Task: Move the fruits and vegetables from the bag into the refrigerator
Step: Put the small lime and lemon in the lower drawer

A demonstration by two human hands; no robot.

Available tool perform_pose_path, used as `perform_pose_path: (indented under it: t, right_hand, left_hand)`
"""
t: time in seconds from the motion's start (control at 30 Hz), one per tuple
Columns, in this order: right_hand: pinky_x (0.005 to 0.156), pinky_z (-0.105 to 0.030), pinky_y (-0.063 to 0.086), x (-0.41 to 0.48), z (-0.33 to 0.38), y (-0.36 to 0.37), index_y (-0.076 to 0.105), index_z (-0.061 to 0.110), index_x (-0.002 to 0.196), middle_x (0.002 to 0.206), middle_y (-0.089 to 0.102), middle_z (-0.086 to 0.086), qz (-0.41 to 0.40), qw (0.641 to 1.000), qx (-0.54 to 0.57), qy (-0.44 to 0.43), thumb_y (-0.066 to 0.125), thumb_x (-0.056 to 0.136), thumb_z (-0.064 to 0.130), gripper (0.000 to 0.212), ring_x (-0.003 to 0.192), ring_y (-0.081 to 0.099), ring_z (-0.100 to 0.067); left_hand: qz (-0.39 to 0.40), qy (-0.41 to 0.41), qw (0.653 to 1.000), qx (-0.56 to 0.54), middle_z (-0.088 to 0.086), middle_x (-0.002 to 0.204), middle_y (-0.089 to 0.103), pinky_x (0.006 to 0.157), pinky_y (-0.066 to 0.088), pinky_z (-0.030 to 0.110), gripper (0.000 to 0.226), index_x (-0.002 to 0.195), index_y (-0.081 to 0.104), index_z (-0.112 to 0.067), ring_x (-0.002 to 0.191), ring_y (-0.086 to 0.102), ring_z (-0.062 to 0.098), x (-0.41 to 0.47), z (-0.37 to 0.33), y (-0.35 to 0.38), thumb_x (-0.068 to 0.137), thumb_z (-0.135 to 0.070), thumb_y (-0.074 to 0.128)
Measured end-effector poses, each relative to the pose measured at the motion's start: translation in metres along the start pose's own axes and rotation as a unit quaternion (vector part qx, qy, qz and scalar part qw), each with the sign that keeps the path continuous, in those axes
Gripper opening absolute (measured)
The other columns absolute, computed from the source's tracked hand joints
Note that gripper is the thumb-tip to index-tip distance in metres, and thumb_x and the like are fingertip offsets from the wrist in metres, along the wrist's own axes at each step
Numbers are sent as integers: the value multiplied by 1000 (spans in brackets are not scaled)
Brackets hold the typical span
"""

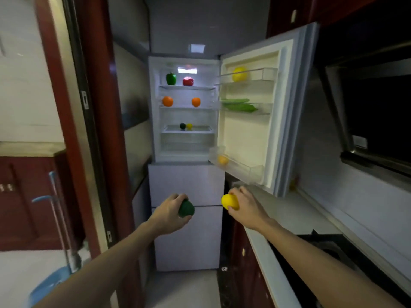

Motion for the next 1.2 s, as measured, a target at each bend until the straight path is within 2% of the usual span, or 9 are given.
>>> perform_pose_path:
  t: [0.13, 0.27, 0.67, 0.97, 1.2]
  right_hand:
    - [79, -36, 46, 43, -5, 12, 53, 13, 113, 110, 46, -8, 6, 1000, 5, -21, 64, 82, 26, 35, 100, 51, -29]
    - [81, -38, 47, 79, -8, 29, 54, 13, 113, 111, 47, -8, 21, 999, 20, -32, 64, 83, 27, 35, 102, 51, -29]
    - [75, -32, 42, 151, -18, 75, 54, 14, 112, 113, 47, -7, 32, 996, 66, -55, 65, 84, 27, 33, 103, 50, -27]
    - [77, -37, 46, 220, -41, 96, 55, 14, 108, 110, 49, -6, 18, 997, 52, -54, 67, 81, 26, 33, 102, 51, -28]
    - [80, -33, 40, 307, -55, 114, 56, 13, 112, 112, 50, -8, 7, 998, 40, -46, 67, 81, 22, 35, 105, 50, -28]
  left_hand:
    - [-30, -46, 998, 4, -2, 109, 50, 86, 50, 38, 51, 122, 49, -21, 96, 55, 18, 5, 28, -3, 80, -42, 67]
    - [-55, -79, 995, 10, -4, 111, 51, 87, 46, 29, 49, 121, 50, -22, 99, 55, 15, 8, 48, 0, 79, -39, 68]
    - [-83, -107, 990, 27, -9, 101, 51, 82, 52, 28, 44, 114, 49, -30, 90, 54, 8, 57, 91, 1, 79, -45, 70]
    - [-76, -109, 990, 40, -4, 107, 51, 84, 51, 33, 49, 120, 48, -24, 94, 55, 14, 131, 128, 13, 80, -45, 69]
    - [-69, -91, 992, 47, 1, 116, 52, 88, 52, 36, 52, 124, 45, -22, 98, 55, 17, 227, 177, 10, 83, -44, 67]
Point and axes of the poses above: each hand's wrist, its own x-axis towards the middle knuckle, its own y-axis out of the palm, z = x × y, the point moved 7 cm from there along x, towards the middle knuckle
